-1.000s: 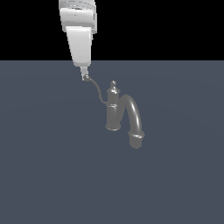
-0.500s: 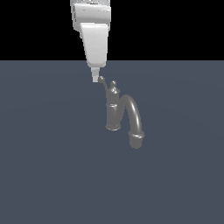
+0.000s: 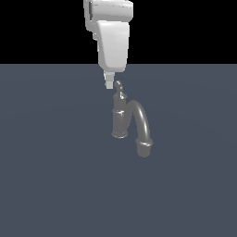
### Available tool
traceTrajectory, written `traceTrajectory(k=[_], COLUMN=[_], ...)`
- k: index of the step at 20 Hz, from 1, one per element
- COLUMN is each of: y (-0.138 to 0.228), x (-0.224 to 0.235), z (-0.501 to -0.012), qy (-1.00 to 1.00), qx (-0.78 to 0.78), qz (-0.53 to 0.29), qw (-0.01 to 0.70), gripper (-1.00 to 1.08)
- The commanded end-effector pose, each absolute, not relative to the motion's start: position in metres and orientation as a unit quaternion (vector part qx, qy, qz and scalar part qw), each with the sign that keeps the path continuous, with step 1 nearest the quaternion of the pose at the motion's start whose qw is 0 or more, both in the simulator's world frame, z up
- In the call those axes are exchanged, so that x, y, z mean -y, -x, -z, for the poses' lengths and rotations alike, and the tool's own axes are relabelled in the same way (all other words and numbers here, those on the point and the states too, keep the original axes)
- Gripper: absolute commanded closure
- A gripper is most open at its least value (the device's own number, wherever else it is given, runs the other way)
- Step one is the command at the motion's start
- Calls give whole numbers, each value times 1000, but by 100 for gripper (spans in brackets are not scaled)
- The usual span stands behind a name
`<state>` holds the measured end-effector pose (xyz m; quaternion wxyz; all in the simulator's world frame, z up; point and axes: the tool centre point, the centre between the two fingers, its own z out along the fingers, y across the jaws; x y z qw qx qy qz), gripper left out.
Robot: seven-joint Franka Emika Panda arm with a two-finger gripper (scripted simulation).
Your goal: Turn on the faucet by rotating a designated handle.
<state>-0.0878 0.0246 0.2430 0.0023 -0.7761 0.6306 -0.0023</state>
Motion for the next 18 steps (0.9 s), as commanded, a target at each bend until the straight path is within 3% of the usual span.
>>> traceTrajectory(k=[1,18], y=[86,71], x=[-8,79], z=[-243,-241], qy=[773,769], qx=[-635,-639], qz=[2,0], qw=[2,0], gripper=[108,108])
